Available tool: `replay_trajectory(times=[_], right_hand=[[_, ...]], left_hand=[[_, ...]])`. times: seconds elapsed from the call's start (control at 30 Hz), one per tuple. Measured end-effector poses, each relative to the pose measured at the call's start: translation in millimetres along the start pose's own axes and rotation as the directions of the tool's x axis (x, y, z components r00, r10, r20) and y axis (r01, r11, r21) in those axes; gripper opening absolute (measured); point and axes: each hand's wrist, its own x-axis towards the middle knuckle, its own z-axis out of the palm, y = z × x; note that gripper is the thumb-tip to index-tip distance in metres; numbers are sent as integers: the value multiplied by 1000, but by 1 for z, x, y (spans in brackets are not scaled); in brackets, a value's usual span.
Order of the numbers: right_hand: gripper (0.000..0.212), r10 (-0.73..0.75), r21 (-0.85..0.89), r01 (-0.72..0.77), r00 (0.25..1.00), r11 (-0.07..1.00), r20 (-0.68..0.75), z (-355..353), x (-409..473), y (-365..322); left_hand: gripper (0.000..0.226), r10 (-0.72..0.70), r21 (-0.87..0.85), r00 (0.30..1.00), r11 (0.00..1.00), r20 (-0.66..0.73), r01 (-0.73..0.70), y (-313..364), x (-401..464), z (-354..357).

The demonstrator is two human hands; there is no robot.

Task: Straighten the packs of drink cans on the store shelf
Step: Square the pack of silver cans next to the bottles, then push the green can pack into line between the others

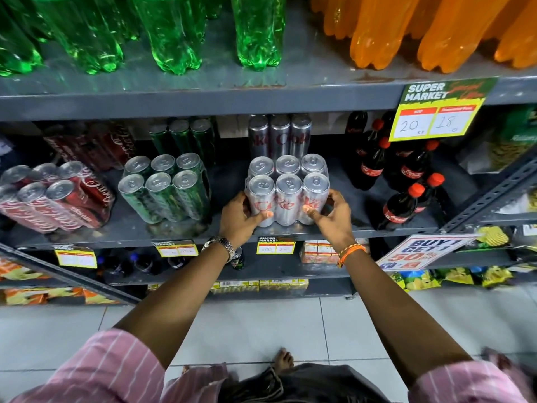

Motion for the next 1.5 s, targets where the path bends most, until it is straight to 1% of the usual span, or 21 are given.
replay_trajectory(times=[0.3, 0.47, 0.67, 0.77, 0.83, 0.87, 0.9, 0.97, 1.0, 1.03, 1.07, 1.1, 1.13, 1.17, 1.23, 1.27, 1.3, 1.33, 1.4, 1.43, 1.5], right_hand=[[48, 7, 6, -7, 1000, 1000, 11, 0, -3, 0], [56, -6, -15, 6, 1000, 1000, 20, 0, -5, 1], [50, -7, -2, 7, 999, 1000, 31, 1, -6, 3], [65, 12, 14, -12, 1000, 1000, 17, 3, -10, -1], [77, -40, 48, 44, 995, 998, -89, 7, -17, -10], [79, -97, 34, 104, 979, 994, -178, 9, -21, -16], [76, -183, -15, 186, 944, 982, -275, 13, -25, -24], [59, -420, -169, 385, 804, 907, -420, 26, -36, -44], [50, -515, -208, 474, 733, 855, -445, 38, -42, -53], [41, -578, -197, 553, 691, 810, -435, 51, -48, -61], [35, -620, -156, 615, 680, 773, -393, 69, -55, -70], [31, -646, -105, 651, 693, 751, -320, 89, -62, -76], [30, -653, -63, 657, 725, 751, -217, 111, -68, -82], [31, -626, -36, 626, 774, 779, -92, 134, -72, -87], [48, -449, -21, 457, 881, 889, 147, 175, -73, -93], [61, -336, -42, 352, 916, 935, 219, 193, -70, -94], [72, -227, -82, 256, 937, 963, 267, 208, -66, -93], [79, -128, -123, 173, 943, 977, 309, 221, -61, -93], [77, 3, -145, 58, 921, 988, 390, 236, -51, -90], [75, 33, -142, 29, 909, 989, 415, 244, -50, -89], [74, 65, -158, -1, 913, 987, 404, 248, -45, -89]], left_hand=[[51, -1, -7, 1000, 1000, -1, 1, 3, -4, -1], [52, -1, -33, 1000, 999, 2, 1, 3, -6, 0], [53, -31, -66, 998, 997, 52, 34, 1, -5, -3], [52, -42, -84, 992, 995, 119, 52, 5, -12, -10], [55, -32, -123, 989, 991, 147, 50, 6, -20, -22], [57, -33, -134, 991, 990, 126, 50, 6, -24, -30], [56, -36, -136, 997, 990, 71, 45, 5, -30, -42], [46, -2, -115, 989, 993, -147, -15, -5, -41, -73], [41, 20, -96, 958, 994, -287, -50, -13, -47, -92], [40, 17, -101, 907, 993, -420, -66, -22, -52, -109], [39, -11, -125, 851, 990, -524, -65, -33, -54, -129], [41, -49, -142, 808, 989, -587, -43, -46, -55, -148], [47, -95, -153, 794, 988, -601, 3, -60, -52, -166], [54, -150, -151, 808, 986, -570, 77, -74, -47, -183], [71, -252, -59, 855, 965, -453, 254, -95, -30, -210], [77, -292, -12, 880, 951, -375, 310, -104, -21, -221], [81, -315, 2, 908, 945, -275, 328, -111, -11, -228], [83, -316, 10, 934, 947, -168, 322, -115, -4, -233], [82, -292, 32, 956, 956, 5, 292, -118, 7, -234], [81, -288, 0, 956, 958, 54, 288, -121, 10, -236], [77, -288, -81, 955, 953, 75, 293, -122, 13, -233]])
